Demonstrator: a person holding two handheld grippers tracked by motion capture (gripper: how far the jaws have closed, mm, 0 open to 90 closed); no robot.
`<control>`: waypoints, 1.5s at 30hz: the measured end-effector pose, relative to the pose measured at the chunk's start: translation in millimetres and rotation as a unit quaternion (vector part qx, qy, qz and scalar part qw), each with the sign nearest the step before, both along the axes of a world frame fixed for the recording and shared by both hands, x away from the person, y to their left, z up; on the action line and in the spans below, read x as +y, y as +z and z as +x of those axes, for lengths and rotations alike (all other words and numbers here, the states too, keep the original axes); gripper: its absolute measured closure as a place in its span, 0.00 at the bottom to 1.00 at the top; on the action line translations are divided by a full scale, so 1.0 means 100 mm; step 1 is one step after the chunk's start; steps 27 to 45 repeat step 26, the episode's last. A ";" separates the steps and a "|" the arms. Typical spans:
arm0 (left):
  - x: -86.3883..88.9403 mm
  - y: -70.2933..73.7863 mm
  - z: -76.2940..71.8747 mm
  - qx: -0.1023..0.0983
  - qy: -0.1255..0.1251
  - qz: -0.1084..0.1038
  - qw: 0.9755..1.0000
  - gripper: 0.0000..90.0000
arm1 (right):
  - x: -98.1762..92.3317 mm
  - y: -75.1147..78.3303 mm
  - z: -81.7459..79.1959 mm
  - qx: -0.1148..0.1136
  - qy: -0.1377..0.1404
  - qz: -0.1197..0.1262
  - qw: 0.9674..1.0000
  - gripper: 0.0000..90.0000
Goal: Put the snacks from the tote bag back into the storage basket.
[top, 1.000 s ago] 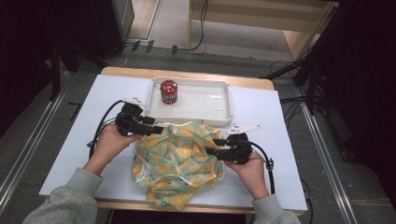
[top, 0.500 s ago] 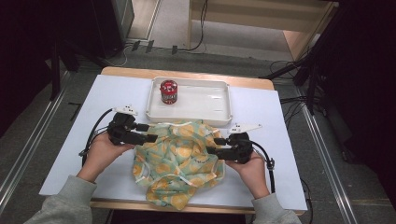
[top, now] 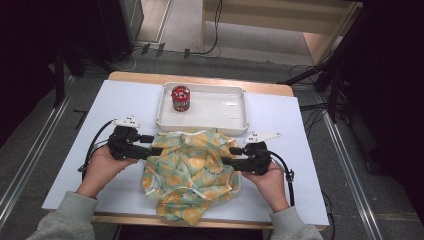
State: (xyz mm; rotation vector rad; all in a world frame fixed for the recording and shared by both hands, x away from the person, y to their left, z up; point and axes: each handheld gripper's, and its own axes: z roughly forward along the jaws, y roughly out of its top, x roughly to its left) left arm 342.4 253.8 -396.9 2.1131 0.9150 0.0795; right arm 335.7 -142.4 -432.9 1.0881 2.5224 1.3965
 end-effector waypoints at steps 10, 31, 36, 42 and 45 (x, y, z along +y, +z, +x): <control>0.11 -0.04 -0.01 -0.005 0.017 -0.008 1.000 0.39 | 0.02 -0.02 0.00 0.003 0.004 -0.005 1.000 0.53; 0.15 -0.14 0.03 0.001 0.021 -0.005 1.000 0.39 | 0.05 -0.04 0.01 0.004 0.008 -0.010 1.000 0.51; 0.15 -0.14 0.03 0.001 0.021 -0.005 1.000 0.39 | 0.05 -0.04 0.01 0.004 0.008 -0.010 1.000 0.51; 0.15 -0.14 0.03 0.001 0.021 -0.005 1.000 0.39 | 0.05 -0.04 0.01 0.004 0.008 -0.010 1.000 0.51; 0.15 -0.14 0.03 0.001 0.021 -0.005 1.000 0.39 | 0.05 -0.04 0.01 0.004 0.008 -0.010 1.000 0.51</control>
